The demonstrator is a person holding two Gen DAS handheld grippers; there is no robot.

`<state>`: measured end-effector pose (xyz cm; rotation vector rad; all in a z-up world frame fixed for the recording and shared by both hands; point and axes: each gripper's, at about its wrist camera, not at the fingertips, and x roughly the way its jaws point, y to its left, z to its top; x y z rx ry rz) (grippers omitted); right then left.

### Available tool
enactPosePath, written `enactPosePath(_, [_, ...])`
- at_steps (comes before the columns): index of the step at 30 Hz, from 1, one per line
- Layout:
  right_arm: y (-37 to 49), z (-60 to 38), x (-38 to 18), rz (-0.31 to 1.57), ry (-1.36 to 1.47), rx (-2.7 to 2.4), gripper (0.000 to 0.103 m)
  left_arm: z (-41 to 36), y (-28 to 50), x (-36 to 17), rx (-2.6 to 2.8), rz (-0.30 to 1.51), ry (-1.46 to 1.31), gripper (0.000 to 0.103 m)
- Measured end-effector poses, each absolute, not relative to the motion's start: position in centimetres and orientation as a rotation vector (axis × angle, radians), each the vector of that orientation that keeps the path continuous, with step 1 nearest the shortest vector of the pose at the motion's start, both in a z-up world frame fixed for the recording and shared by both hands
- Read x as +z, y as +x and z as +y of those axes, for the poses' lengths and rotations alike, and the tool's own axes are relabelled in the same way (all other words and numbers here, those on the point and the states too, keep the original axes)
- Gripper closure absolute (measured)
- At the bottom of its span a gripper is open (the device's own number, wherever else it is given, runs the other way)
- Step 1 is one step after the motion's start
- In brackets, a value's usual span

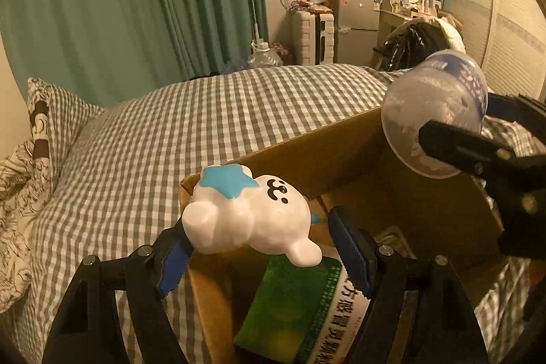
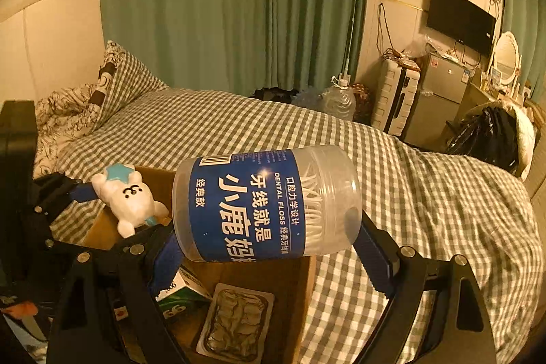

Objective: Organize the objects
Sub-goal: 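Carry the toy and floss container into the cardboard box while both tools release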

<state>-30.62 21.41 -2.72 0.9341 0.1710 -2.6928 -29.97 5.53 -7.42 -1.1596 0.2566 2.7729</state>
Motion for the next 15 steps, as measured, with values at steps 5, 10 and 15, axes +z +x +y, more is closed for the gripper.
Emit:
enactPosePath(5, [-29.9,21.2,-1.8,0.132,0.871,-2.679,0.013,6.0,-29.1,-7.0,2.754,0.299,-1.135,0.004])
enactPosePath(10, [-27.0,21.0,1.6,0.184,0.773,-2.749,0.009,5.9,-26.9,-4.5,2.815,0.336,-1.06,0.0])
enactPosePath(15, [-21.9,21.5,6.4,0.183,0.695,-2.758,0.009,4.0,-22.9,-0.5,2.837,0.223,-1.028,0.0])
